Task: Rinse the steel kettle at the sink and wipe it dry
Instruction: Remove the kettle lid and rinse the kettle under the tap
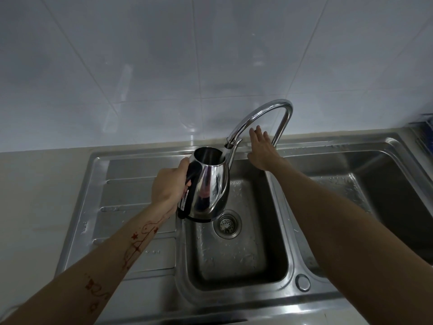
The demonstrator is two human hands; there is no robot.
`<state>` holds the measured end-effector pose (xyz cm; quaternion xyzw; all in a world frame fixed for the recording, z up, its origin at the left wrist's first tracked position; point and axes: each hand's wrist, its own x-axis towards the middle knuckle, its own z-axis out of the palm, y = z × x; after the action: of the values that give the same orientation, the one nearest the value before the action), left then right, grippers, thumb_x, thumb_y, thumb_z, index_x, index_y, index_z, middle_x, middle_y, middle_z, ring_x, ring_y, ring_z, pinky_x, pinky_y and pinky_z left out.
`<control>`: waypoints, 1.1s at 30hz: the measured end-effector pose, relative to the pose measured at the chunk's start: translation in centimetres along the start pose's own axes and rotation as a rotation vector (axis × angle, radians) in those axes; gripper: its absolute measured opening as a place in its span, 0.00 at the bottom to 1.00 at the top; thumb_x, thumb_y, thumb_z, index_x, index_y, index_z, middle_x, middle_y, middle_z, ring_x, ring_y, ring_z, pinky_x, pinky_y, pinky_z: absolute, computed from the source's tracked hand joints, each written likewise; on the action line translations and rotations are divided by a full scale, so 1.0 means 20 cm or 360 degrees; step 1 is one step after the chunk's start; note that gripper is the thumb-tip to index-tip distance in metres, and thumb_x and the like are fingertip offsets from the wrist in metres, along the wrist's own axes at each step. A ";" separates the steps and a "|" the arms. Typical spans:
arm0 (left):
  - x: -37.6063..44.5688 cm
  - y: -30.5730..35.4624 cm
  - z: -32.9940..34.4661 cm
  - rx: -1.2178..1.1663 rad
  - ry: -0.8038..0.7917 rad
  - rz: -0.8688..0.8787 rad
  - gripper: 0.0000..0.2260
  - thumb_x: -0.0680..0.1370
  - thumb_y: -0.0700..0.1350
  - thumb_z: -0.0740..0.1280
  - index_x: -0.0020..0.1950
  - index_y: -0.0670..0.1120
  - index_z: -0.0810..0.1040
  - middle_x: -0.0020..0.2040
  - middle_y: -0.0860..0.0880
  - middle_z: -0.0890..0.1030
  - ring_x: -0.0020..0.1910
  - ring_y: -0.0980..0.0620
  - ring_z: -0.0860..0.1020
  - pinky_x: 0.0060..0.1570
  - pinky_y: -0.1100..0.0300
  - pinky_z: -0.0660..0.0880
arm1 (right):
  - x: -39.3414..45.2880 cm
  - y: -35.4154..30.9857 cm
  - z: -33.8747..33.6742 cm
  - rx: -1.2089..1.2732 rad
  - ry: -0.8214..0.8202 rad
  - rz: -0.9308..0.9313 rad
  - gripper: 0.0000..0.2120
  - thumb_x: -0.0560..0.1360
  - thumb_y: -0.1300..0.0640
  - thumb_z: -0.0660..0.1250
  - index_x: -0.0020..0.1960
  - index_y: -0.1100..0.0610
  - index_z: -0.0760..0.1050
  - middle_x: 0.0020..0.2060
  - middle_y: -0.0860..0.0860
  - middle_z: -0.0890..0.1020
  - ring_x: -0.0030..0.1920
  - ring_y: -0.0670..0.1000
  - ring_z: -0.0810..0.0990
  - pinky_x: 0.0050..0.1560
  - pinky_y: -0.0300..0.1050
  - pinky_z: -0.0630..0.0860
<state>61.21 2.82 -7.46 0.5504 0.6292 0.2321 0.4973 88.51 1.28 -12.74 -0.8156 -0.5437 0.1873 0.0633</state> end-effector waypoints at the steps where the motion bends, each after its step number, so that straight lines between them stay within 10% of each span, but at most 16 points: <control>1: 0.00 0.00 0.00 0.0023 0.0009 0.0006 0.26 0.74 0.64 0.61 0.30 0.44 0.76 0.27 0.47 0.77 0.28 0.48 0.75 0.38 0.53 0.76 | 0.00 0.00 0.00 -0.0010 0.0000 0.0006 0.38 0.78 0.64 0.61 0.79 0.59 0.40 0.79 0.59 0.41 0.78 0.64 0.41 0.77 0.60 0.48; 33: 0.00 0.02 0.01 0.0013 0.0081 -0.0005 0.26 0.74 0.64 0.61 0.29 0.44 0.77 0.25 0.48 0.78 0.27 0.48 0.76 0.38 0.54 0.77 | -0.09 -0.03 -0.03 0.0016 0.0204 0.0007 0.34 0.75 0.66 0.64 0.76 0.63 0.52 0.75 0.60 0.56 0.72 0.66 0.62 0.70 0.58 0.67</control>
<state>61.61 2.93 -7.31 0.5456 0.6433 0.2426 0.4792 87.53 -0.11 -11.53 -0.8268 -0.5358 0.1376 0.1018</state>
